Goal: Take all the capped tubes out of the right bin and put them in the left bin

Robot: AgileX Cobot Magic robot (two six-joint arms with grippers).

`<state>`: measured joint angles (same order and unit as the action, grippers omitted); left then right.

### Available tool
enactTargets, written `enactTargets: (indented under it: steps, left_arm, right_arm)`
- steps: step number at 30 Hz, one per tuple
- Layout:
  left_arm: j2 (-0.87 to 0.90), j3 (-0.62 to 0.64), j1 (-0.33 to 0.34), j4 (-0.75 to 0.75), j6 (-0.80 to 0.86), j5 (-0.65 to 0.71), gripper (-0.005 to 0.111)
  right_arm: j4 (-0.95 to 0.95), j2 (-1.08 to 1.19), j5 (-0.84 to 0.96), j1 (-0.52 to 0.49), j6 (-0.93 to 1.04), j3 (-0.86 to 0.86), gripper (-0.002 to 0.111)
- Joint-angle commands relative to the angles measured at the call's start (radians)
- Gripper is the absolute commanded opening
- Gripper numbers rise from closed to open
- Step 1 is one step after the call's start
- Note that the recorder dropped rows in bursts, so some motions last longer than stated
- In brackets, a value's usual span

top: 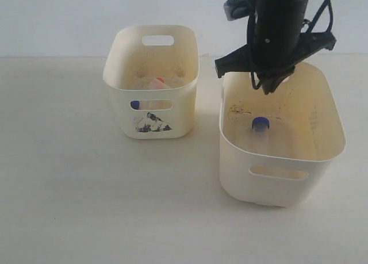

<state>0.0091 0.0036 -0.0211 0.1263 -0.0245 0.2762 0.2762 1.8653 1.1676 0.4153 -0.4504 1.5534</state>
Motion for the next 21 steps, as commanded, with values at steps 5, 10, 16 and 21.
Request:
enactTargets:
  steps: [5, 10, 16, 21]
  left_arm:
    - [-0.002, -0.004, 0.001, -0.007, -0.012, -0.014, 0.004]
    - [-0.002, -0.004, 0.001, -0.007, -0.012, -0.014, 0.004]
    - [-0.002, -0.004, 0.001, -0.007, -0.012, -0.014, 0.004]
    - [-0.002, -0.004, 0.001, -0.007, -0.012, -0.014, 0.004]
  right_arm:
    - [-0.076, 0.121, -0.033, -0.006, -0.049, 0.002, 0.07]
    - [-0.099, 0.178, -0.068, -0.006, -0.074, 0.002, 0.057]
    - [-0.113, 0.257, -0.072, -0.006, -0.074, 0.002, 0.056]
    - [-0.113, 0.292, -0.065, -0.006, -0.07, 0.002, 0.066]
